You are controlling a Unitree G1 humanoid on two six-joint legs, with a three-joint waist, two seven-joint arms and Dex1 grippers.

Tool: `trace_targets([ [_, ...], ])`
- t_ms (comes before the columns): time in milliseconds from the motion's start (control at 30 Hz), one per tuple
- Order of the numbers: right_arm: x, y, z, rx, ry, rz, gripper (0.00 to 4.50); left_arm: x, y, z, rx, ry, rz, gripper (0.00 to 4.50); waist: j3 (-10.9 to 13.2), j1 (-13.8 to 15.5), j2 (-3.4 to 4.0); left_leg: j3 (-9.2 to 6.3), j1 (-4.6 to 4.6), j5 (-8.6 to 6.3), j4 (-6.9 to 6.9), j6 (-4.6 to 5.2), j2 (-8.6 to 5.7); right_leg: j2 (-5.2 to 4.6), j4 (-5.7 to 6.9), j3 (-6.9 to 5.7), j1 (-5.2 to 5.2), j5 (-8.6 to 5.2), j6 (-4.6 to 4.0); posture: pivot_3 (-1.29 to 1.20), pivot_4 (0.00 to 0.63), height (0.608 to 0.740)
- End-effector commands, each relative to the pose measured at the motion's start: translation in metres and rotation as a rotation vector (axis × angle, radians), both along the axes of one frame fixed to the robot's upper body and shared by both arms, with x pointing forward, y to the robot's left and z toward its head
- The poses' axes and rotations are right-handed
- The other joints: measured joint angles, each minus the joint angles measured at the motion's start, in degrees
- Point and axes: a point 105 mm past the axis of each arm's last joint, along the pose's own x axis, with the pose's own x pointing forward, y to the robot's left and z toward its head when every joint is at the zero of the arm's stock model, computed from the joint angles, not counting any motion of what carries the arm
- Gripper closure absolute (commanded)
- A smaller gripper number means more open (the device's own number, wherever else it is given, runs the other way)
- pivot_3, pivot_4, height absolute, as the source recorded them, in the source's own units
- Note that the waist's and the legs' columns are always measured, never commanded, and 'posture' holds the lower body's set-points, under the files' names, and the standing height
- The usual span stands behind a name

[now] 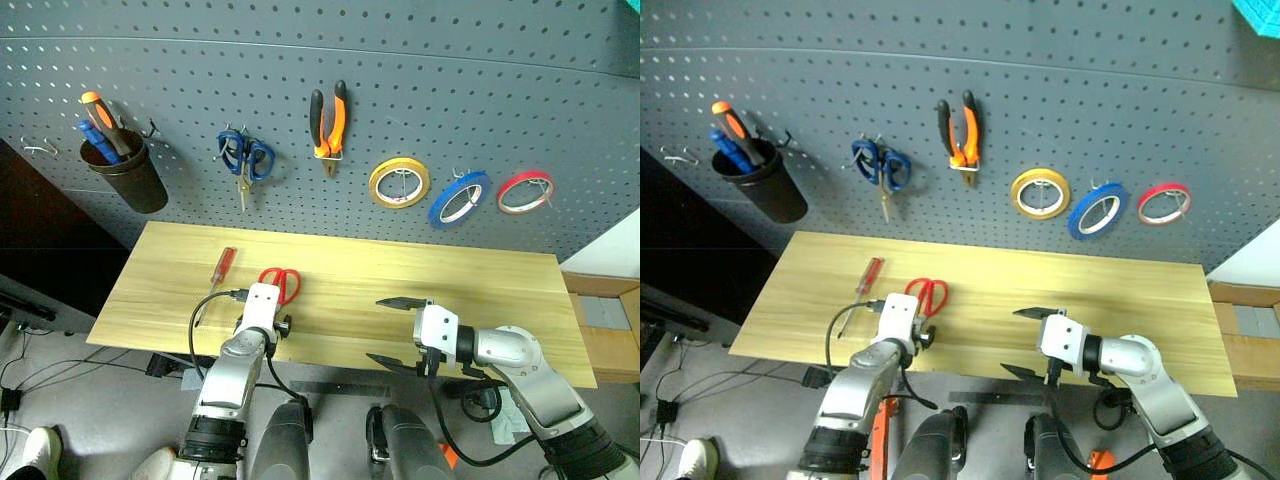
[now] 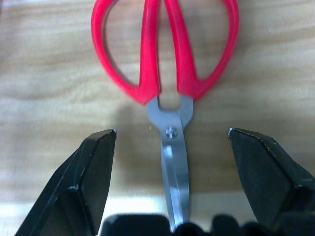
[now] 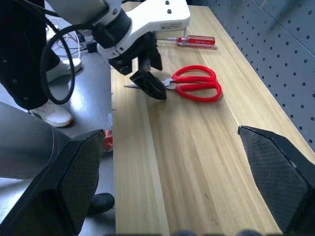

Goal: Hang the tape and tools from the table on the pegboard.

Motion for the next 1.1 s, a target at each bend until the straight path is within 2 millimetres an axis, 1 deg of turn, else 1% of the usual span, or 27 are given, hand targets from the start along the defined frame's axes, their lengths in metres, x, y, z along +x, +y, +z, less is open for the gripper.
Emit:
trace_targets([
  [33, -0.004, 0.005, 0.008, 0.016, -0.024, 0.025, 0.00, -0.004, 0.002, -0.022, -0.024, 0.097, -0.003, 0.61, 0.00, 0.03, 0.00, -0.01, 0.00, 0.00, 0.00, 0.00, 0.00, 0.00, 0.00, 0.00, 0.01, 0.00, 0.00, 0.06, 0.304, 0.740],
  [100, -0.004, 0.005, 0.009, 0.017, -0.024, 0.023, 0.00, -0.001, 0.003, -0.021, -0.026, 0.098, -0.001, 0.61, 0.00, 0.02, 0.00, 0.00, 0.00, 0.00, 0.00, 0.00, 0.00, 0.00, 0.00, 0.00, 0.01, 0.00, 0.00, 0.06, 0.304, 0.740],
  [200, -0.004, 0.005, 0.010, 0.018, -0.025, 0.022, 0.00, -0.002, 0.004, -0.021, -0.054, 0.107, 0.019, 0.61, 0.01, 0.01, 0.01, 0.01, 0.00, 0.00, -0.01, 0.00, 0.00, 0.00, -0.01, 0.00, 0.01, 0.00, 0.00, 0.06, 0.307, 0.740],
  [267, -0.003, 0.005, 0.010, 0.017, -0.026, 0.021, 0.00, -0.005, 0.004, -0.024, -0.075, 0.126, 0.038, 0.61, 0.01, 0.01, 0.01, 0.00, 0.00, 0.00, -0.02, 0.00, 0.01, 0.00, -0.01, 0.00, 0.01, 0.00, 0.00, 0.06, 0.307, 0.740],
  [367, -0.003, 0.005, 0.011, 0.018, -0.027, 0.018, 0.00, -0.014, 0.005, -0.029, -0.128, 0.166, 0.082, 0.61, 0.01, -0.01, 0.00, 0.00, 0.00, 0.00, -0.01, 0.00, 0.01, -0.01, -0.02, 0.00, 0.01, 0.00, 0.00, 0.06, 0.309, 0.740],
  [500, -0.003, 0.005, 0.010, 0.018, -0.024, 0.017, 0.00, -0.023, 0.006, -0.031, -0.126, 0.184, 0.080, 0.61, 0.03, -0.13, 0.02, 0.02, 0.02, -0.01, -0.06, 0.00, 0.01, 0.00, -0.04, 0.03, 0.01, 0.00, 0.00, 0.06, 0.309, 0.740],
  [667, -0.001, 0.005, 0.011, 0.021, -0.023, 0.014, 0.00, -0.024, 0.006, -0.030, -0.119, 0.189, 0.073, 0.61, 0.06, -0.08, 0.06, 0.02, 0.03, -0.01, -0.06, 0.00, 0.01, 0.00, -0.05, 0.03, 0.01, 0.00, 0.00, 0.06, 0.309, 0.740],
  [767, -0.001, 0.004, 0.011, 0.022, -0.023, 0.012, 0.00, -0.022, 0.007, -0.029, -0.116, 0.182, 0.074, 1.17, 0.09, -0.08, 0.10, 0.02, 0.03, -0.01, -0.07, 0.00, 0.01, 0.00, -0.05, 0.03, 0.01, 0.00, 0.00, 0.06, 0.309, 0.740],
  [900, 0.001, 0.003, 0.011, 0.019, -0.023, 0.006, 0.00, -0.021, 0.010, -0.028, -0.111, 0.177, 0.076, 2.55, 0.13, -0.06, 0.13, 0.02, 0.03, -0.01, -0.08, 0.00, 0.01, -0.01, -0.07, 0.03, 0.00, 0.00, 0.00, 0.06, 0.309, 0.740],
  [933, 0.001, 0.002, 0.010, 0.018, -0.023, 0.004, 0.00, -0.021, 0.011, -0.028, -0.110, 0.177, 0.077, 2.83, 0.14, -0.06, 0.13, 0.02, 0.03, -0.01, -0.08, 0.00, 0.01, -0.01, -0.08, 0.03, 0.00, 0.00, 0.00, 0.06, 0.310, 0.740],
  [1000, 0.001, 0.002, 0.010, 0.019, -0.023, 0.003, 0.00, -0.021, 0.011, -0.028, -0.108, 0.177, 0.079, 3.59, 0.18, -0.06, 0.12, 0.02, 0.03, -0.01, -0.08, 0.00, 0.01, -0.01, -0.08, 0.03, 0.00, 0.00, 0.00, 0.06, 0.310, 0.740],
  [1067, 0.001, 0.003, 0.010, 0.020, -0.022, 0.003, 0.00, -0.022, 0.012, -0.027, -0.107, 0.177, 0.080, 4.23, 0.22, -0.06, 0.10, 0.02, 0.03, -0.01, -0.08, 0.00, 0.01, -0.01, -0.08, 0.03, 0.00, 0.00, 0.00, 0.06, 0.310, 0.740],
  [1100, 0.001, 0.003, 0.010, 0.021, -0.022, 0.004, 0.00, -0.022, 0.012, -0.027, -0.107, 0.176, 0.081, 4.27, 0.25, -0.06, 0.11, 0.01, 0.03, -0.01, -0.09, 0.00, 0.01, -0.01, -0.08, 0.03, 0.00, 0.00, 0.00, 0.06, 0.310, 0.740],
])
